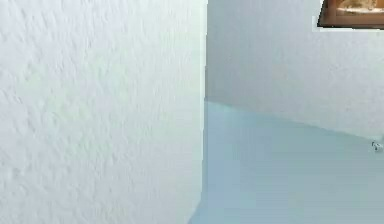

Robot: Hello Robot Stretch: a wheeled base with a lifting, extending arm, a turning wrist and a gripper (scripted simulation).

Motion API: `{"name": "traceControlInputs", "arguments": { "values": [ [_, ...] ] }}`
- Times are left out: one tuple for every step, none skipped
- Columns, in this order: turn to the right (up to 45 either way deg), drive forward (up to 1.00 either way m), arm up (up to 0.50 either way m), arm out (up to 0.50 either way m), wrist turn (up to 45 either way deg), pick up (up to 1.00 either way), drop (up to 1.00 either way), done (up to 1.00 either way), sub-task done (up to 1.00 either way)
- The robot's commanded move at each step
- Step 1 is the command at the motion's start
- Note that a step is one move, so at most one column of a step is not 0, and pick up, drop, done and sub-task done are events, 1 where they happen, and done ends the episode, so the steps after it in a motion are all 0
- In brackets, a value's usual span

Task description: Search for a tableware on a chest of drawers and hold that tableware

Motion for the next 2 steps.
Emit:
{"name": "traceControlInputs", "arguments": {
  "values": [
    [45.0, 0.0, 0.0, 0.0, 0.0, 0.0, 0.0, 0.0, 0.0],
    [45.0, 0.0, 0.0, 0.0, 0.0, 0.0, 0.0, 0.0, 0.0]
  ]
}}
